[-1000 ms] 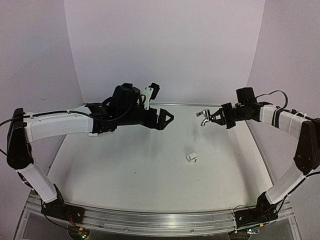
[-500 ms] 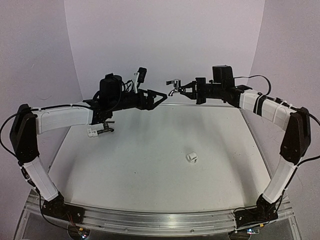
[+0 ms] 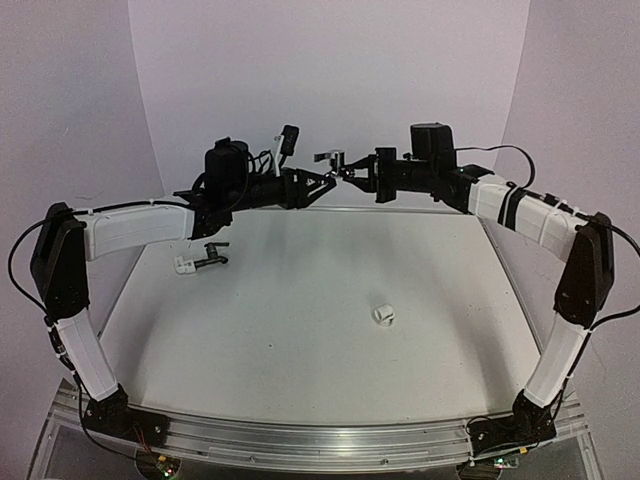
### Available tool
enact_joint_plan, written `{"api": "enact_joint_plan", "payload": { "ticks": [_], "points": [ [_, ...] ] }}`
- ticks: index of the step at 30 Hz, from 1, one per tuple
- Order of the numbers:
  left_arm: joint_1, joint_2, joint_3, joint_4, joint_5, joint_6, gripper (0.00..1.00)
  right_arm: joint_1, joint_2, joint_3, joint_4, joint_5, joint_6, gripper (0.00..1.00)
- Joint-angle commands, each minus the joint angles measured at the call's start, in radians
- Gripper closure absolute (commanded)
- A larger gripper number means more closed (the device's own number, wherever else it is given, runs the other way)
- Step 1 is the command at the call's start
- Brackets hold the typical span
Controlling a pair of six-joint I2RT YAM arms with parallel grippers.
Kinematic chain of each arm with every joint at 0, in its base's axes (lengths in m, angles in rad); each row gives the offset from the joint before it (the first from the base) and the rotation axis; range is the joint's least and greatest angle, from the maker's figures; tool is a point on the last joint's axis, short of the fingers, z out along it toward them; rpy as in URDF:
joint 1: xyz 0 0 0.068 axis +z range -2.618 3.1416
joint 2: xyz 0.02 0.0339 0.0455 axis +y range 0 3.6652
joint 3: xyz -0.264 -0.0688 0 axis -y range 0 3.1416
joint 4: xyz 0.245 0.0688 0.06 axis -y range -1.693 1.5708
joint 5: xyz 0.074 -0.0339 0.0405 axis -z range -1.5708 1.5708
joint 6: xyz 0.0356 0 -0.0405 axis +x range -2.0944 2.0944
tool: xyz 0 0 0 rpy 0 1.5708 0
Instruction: Install the water faucets
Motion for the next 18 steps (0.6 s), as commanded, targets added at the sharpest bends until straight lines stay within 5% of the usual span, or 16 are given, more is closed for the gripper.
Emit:
{"api": "enact_joint_plan", "payload": {
  "ticks": [1, 16, 18],
  "points": [
    [0.005, 0.013, 0.065, 0.044, 0.018, 0.016, 0.47, 0.026, 0.021, 0.061, 0.051, 0.024, -0.002, 1.0],
    [0.005, 0.019, 0.074, 0.037, -0.054, 0.018, 0.77, 0.062, 0.054, 0.095, 0.051, 0.048, -0.012, 1.0],
    [0.006, 0.021, 0.075, 0.032, -0.066, 0.018, 0.74, 0.065, 0.054, 0.099, 0.051, 0.052, -0.013, 1.0]
  ]
}}
